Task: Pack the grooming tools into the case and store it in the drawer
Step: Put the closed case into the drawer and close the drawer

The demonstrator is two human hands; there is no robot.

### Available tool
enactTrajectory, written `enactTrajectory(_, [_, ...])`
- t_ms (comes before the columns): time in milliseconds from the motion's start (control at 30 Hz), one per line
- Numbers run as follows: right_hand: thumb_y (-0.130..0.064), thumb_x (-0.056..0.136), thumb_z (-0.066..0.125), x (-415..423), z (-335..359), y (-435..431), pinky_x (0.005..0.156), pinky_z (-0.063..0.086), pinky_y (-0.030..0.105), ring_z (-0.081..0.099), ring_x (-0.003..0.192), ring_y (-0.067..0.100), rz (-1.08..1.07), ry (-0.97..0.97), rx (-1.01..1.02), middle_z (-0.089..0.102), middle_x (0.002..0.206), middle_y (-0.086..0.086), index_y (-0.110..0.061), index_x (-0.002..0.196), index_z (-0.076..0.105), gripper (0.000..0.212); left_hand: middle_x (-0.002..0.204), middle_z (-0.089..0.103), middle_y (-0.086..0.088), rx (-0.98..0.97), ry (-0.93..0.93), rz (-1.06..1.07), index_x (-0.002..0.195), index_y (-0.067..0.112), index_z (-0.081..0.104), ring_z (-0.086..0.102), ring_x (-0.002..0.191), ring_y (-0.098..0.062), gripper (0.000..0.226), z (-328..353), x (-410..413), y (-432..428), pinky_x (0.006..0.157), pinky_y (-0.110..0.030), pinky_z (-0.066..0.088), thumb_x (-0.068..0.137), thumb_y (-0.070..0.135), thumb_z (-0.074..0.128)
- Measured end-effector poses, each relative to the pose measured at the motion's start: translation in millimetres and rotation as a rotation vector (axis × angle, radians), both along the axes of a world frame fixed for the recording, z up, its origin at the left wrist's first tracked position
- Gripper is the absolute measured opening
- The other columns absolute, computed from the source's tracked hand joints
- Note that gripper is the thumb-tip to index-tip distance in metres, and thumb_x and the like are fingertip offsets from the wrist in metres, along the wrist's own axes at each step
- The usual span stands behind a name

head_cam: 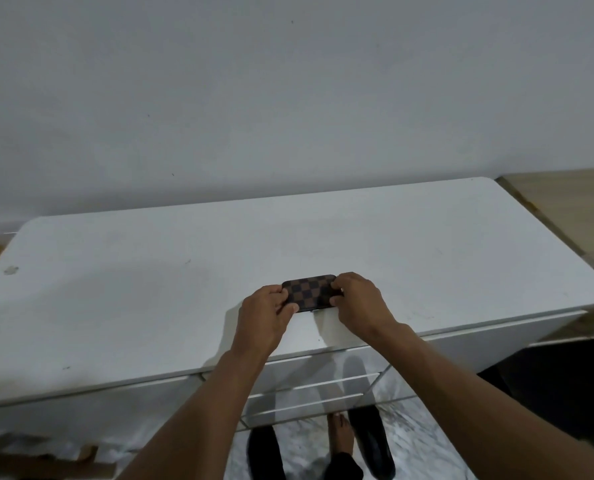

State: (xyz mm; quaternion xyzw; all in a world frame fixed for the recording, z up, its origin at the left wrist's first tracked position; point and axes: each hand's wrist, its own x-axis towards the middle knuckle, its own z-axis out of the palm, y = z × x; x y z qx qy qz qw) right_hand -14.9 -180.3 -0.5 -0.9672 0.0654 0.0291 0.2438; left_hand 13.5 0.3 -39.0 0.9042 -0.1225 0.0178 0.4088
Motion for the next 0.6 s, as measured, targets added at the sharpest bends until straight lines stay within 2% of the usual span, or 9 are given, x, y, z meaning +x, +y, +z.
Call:
enactTrajectory(167, [-0.009,0.094,0.052,-4,1,5,0.088,0.041,0.025,0.058,0.110,0.026,-0.026,-0.018,0.015,0.059,0.125,0.010,-0.007,0.120,0.059,0.027,0.122,0.064,-0.012,-0.030,0.042,0.018,0.116,0.001,0.066,0.062,0.109,-0.026,0.037,-1,-1,-1,0.098,-0.042,0.049,0.084,0.017,0.072])
enactTrajectory(233, [-0.011,0.094,0.053,-12,2,8,0.093,0.042,0.026,0.056,0.114,0.025,-0.059,-0.044,0.058,0.058,0.130,0.009,-0.010,0.127,0.055,0.033,0.127,0.061,-0.011,0.007,0.041,0.003,0.122,0.002,0.062,0.058,0.115,-0.027,0.039,2,-4,-3,0.102,-0.038,0.045,0.087,0.019,0.069])
enactTrajectory(333, [-0.014,0.094,0.055,-42,-6,11,0.091,0.042,0.023,0.056,0.113,0.022,-0.068,-0.133,0.094,0.056,0.131,0.006,-0.013,0.128,0.053,0.034,0.142,0.048,-0.009,0.019,-0.019,0.027,0.137,0.010,0.050,0.044,0.130,-0.023,0.047,3,-24,-3,0.108,-0.028,0.033,0.093,0.023,0.060])
enactTrajectory(433, [-0.014,0.091,0.059,-85,-26,13,0.092,0.048,0.027,0.059,0.107,0.022,0.022,-0.268,-0.020,0.062,0.121,0.007,-0.010,0.119,0.059,0.028,0.127,0.056,-0.006,-0.067,-0.203,0.005,0.130,0.010,0.057,0.053,0.116,-0.017,0.037,-4,-66,3,0.098,-0.022,0.040,0.095,0.020,0.053])
enactTrajectory(500, [-0.017,0.089,0.059,-110,-40,16,0.089,0.045,0.023,0.061,0.101,0.021,0.060,-0.299,-0.058,0.066,0.110,0.007,-0.010,0.110,0.064,0.022,0.113,0.061,-0.003,-0.035,-0.315,-0.087,0.120,0.010,0.063,0.057,0.104,-0.016,0.030,-18,-96,12,0.089,-0.027,0.048,0.094,0.019,0.051])
enactTrajectory(600, [-0.029,0.090,0.049,-128,-59,18,0.087,0.051,0.027,0.065,0.099,0.025,0.096,-0.215,-0.137,0.069,0.108,0.007,-0.010,0.109,0.066,0.032,0.108,0.062,-0.003,0.101,-0.294,-0.131,0.113,0.012,0.065,0.057,0.101,-0.020,0.030,-44,-122,25,0.086,-0.036,0.050,0.093,0.024,0.047])
